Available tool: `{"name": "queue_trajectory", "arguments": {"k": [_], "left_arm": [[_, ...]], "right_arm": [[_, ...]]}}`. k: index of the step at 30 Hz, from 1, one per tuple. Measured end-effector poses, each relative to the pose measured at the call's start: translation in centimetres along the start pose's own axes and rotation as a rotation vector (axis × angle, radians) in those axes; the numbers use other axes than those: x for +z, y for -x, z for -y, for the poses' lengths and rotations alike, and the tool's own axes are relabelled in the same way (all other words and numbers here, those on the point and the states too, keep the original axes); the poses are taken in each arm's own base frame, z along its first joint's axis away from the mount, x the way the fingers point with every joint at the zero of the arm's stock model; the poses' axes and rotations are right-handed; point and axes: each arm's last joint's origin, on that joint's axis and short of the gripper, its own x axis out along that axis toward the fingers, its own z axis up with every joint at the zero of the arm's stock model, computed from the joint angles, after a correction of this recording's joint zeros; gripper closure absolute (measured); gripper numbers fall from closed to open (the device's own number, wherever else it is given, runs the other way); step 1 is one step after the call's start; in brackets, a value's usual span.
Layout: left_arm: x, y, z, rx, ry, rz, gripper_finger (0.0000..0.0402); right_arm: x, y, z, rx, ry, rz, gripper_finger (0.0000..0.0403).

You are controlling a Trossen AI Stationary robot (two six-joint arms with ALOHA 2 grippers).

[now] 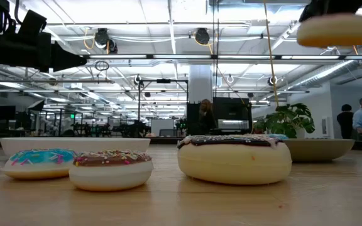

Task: Pick & Place donuts
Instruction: Put the large pink donut on the gray plate

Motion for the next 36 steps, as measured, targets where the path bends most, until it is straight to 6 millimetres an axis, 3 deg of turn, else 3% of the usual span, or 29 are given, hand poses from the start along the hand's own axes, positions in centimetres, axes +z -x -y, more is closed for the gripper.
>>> {"name": "queue_trajectory", "arguments": {"k": [6, 16, 27, 36], "left_arm": [[0.0, 0.0, 0.0, 0.000, 0.000, 0.001, 0.0360], [0.0, 0.0, 0.0, 0.001, -0.004, 0.001, 0.0360], [0.0, 0.0, 0.0, 0.001, -0.007, 0.001, 0.0360], [0.0, 0.0, 0.0, 0.002, -0.006, 0.002, 0.0360]], "right_arm": [[0.1, -2.9, 1.8, 0.030, -0.022, -0.100, 0.0393], [0.6, -8.0, 5.3, 0.088, -0.051, -0.085, 0.0393], [0.1, -11.4, 5.7, 0.195, -0.105, 0.037, 0.0393], [-0.9, -13.8, 5.8, 0.150, -0.139, -0.056, 0.0393]]}}
